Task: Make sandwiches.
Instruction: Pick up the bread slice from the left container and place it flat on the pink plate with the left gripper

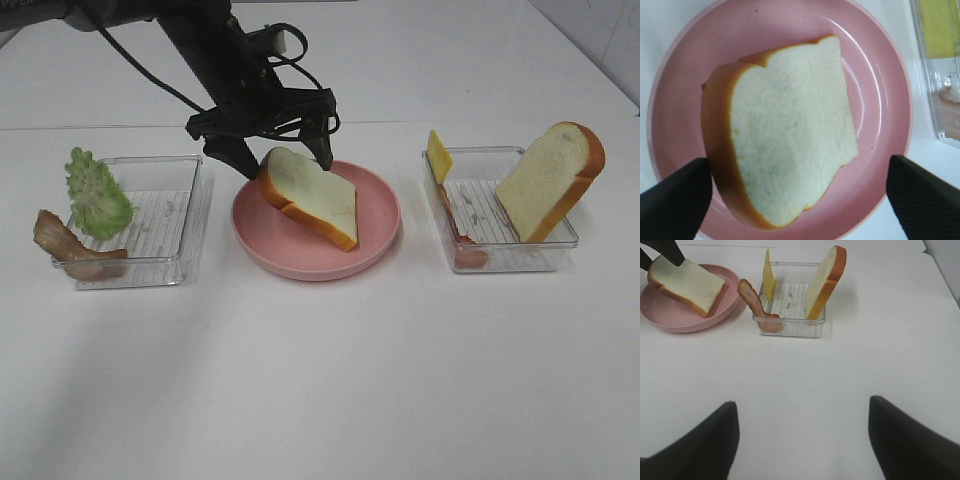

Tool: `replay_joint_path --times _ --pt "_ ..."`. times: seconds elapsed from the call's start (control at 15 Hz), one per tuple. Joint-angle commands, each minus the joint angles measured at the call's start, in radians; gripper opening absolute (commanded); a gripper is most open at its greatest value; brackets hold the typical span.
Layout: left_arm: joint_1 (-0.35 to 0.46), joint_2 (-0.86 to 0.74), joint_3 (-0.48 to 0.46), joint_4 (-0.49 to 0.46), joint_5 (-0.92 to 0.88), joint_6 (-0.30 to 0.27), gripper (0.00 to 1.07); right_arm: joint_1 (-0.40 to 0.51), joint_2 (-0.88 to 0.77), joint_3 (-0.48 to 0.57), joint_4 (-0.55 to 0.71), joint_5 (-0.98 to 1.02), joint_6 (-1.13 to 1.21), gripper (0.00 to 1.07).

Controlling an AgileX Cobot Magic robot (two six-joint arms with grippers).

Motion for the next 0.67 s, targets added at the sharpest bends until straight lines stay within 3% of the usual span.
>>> replay_joint_path --times 0.07,0.27,0.67 --pt "-0.015 -0.004 -0.002 0.01 -0.015 -0.021 0.89 -0.008 -0.014 0.002 0.002 -0.009 -0.006 0.69" --pt "-0.018 0.013 -0.002 0.025 0.015 -0.043 0.88 -0.008 -0.014 0.002 0.002 -0.009 -0.006 0.69" --pt "-0.018 -0.013 -0.002 0.036 0.025 -0.015 0.88 -0.008 -0.014 0.002 0.002 -0.009 -0.006 0.69"
